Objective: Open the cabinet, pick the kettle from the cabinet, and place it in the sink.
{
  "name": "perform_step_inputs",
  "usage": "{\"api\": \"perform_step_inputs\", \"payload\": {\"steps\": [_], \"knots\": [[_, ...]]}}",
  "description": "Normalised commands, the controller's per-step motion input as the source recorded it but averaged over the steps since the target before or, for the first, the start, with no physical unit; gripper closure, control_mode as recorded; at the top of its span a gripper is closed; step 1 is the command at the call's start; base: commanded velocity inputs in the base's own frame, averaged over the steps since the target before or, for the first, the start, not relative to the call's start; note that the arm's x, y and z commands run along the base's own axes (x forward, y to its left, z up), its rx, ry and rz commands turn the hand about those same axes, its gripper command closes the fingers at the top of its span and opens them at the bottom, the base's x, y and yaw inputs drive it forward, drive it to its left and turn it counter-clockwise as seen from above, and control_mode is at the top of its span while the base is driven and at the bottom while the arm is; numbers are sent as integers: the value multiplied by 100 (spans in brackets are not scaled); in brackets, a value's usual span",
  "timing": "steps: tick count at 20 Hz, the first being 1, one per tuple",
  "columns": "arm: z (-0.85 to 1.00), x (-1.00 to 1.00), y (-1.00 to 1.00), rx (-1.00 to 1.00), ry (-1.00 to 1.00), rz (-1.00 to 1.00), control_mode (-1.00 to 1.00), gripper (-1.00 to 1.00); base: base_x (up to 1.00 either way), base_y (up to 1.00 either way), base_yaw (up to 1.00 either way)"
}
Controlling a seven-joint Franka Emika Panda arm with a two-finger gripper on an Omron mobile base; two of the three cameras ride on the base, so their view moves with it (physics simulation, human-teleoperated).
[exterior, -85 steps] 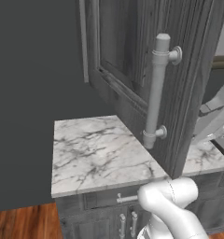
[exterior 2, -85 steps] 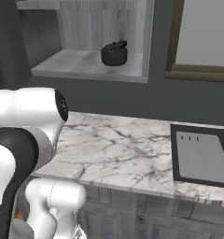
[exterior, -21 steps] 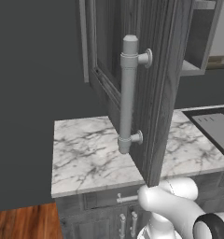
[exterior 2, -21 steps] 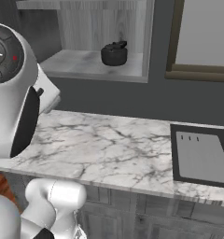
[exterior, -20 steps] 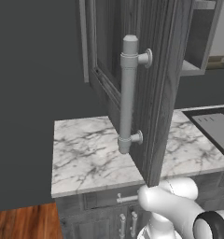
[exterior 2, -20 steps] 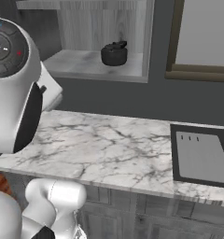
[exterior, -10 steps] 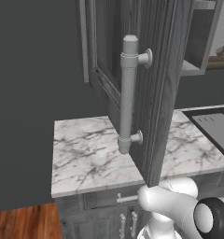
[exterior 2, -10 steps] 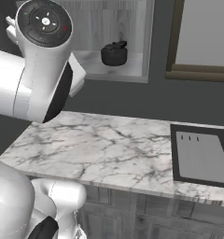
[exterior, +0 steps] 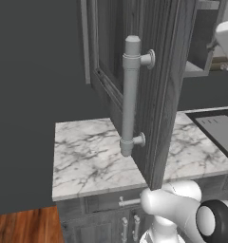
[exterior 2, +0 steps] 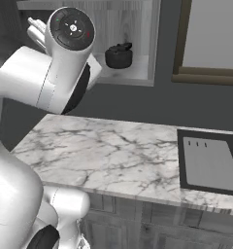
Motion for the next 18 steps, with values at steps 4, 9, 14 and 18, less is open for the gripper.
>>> {"api": "perform_step_inputs", "payload": {"steps": [4,9,14,18], "knots": [[-5,57,-8,0,-2,0,-100,-100,0,0,0],[-4,57,-15,0,0,0,-100,-100,0,0,0],[0,54,-18,0,1,0,-100,-100,0,0,0],[0,52,-11,-1,0,0,-100,-100,0,0,0]]}}
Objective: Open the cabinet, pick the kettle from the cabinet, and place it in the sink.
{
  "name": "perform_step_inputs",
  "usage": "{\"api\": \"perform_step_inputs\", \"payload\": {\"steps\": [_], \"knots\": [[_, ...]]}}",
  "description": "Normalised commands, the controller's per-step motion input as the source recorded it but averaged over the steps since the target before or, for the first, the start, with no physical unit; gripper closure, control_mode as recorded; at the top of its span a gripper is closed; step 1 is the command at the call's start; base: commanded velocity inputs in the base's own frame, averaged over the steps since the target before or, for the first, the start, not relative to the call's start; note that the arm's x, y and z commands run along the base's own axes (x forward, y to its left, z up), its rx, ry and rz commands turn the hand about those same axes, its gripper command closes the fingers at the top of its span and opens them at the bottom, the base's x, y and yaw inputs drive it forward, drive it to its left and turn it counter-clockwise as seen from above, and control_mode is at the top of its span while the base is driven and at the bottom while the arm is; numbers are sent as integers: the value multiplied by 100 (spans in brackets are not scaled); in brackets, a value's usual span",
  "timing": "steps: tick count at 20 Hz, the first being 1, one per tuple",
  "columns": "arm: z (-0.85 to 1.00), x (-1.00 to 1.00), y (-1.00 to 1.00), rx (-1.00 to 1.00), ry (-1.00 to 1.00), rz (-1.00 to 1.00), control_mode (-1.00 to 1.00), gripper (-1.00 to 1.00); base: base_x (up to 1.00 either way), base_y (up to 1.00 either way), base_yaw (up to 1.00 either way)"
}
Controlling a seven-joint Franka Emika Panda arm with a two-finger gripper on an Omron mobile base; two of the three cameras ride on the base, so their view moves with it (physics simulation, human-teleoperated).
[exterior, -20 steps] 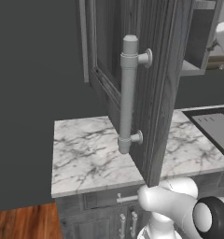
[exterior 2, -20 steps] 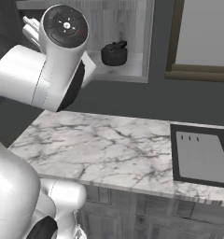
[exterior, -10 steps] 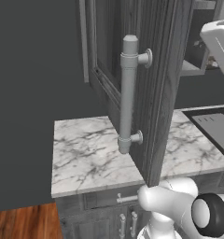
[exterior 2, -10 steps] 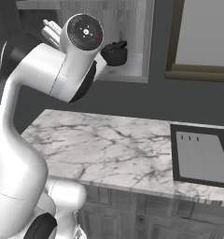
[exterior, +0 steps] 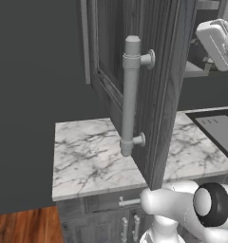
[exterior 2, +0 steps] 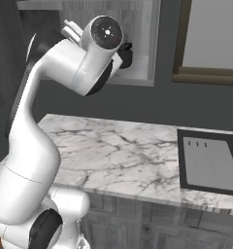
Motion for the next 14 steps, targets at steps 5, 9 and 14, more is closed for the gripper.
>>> {"api": "perform_step_inputs", "payload": {"steps": [5,9,14], "knots": [[-4,44,-3,-4,0,0,-100,-100,0,0,0],[-6,42,-10,-2,0,0,-100,-100,0,0,0],[-9,39,-16,-2,0,-2,-100,-100,0,0,0]]}}
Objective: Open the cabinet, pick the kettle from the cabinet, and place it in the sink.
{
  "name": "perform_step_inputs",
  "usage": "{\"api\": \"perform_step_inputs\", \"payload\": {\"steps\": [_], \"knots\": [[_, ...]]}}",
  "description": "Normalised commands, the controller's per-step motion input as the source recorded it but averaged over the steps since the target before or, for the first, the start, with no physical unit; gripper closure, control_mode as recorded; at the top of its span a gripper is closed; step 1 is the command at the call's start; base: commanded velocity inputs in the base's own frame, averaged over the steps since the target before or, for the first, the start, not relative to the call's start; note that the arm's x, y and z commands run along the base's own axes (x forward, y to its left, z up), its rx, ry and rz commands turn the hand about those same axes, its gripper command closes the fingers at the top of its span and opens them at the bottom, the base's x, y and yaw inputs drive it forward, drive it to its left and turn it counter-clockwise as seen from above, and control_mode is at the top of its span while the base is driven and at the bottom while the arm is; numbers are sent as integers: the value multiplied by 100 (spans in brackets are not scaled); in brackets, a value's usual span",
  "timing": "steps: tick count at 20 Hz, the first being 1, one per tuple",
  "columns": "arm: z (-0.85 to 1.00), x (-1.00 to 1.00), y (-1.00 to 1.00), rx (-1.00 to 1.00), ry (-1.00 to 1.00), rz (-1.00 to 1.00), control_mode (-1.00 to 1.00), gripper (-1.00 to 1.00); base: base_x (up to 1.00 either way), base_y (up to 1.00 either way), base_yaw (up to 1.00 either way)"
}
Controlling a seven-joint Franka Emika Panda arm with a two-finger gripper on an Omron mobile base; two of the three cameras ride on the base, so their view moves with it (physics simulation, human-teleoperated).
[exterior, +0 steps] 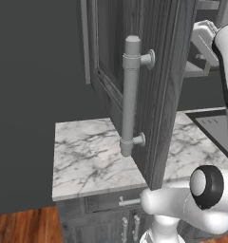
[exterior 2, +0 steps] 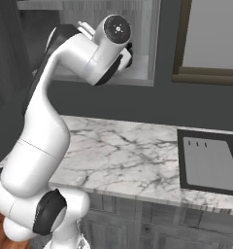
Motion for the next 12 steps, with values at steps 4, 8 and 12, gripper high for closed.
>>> {"api": "perform_step_inputs", "payload": {"steps": [4,8,12], "knots": [[-6,44,-16,0,0,-2,-100,-100,0,0,0],[0,48,-10,0,0,0,-100,-100,0,0,0],[-1,42,-1,0,0,0,-100,-100,0,0,0]]}}
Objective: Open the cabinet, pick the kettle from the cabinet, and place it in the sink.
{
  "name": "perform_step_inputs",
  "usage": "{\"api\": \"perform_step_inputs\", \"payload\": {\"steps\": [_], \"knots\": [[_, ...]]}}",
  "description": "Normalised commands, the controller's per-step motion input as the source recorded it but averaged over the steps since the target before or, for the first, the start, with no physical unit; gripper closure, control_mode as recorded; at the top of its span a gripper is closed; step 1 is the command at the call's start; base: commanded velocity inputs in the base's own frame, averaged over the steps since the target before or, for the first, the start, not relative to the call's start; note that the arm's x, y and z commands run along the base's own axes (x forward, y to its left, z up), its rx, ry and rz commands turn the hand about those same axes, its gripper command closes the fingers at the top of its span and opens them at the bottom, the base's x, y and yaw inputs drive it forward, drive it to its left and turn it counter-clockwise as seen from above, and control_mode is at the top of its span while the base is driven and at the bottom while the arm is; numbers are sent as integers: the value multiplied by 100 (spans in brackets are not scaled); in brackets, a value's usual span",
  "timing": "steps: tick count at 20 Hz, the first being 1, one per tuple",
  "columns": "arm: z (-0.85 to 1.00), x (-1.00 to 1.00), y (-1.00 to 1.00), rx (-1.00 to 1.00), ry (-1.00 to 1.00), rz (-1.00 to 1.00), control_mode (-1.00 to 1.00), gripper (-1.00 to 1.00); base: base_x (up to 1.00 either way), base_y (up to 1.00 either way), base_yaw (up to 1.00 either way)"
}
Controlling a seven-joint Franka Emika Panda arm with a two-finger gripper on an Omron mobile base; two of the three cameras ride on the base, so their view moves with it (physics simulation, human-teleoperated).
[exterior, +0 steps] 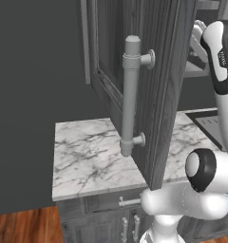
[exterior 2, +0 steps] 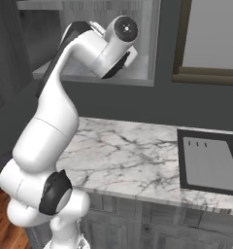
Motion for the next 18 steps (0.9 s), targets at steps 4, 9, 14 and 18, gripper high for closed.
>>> {"api": "perform_step_inputs", "payload": {"steps": [4,9,14,18], "knots": [[-1,40,-8,0,0,0,-100,-100,0,0,0],[0,38,-10,-2,0,0,-100,-100,0,0,0],[-4,30,-8,-2,-1,0,-100,-100,0,0,0],[-14,20,-8,0,-3,0,-100,-100,0,0,0]]}}
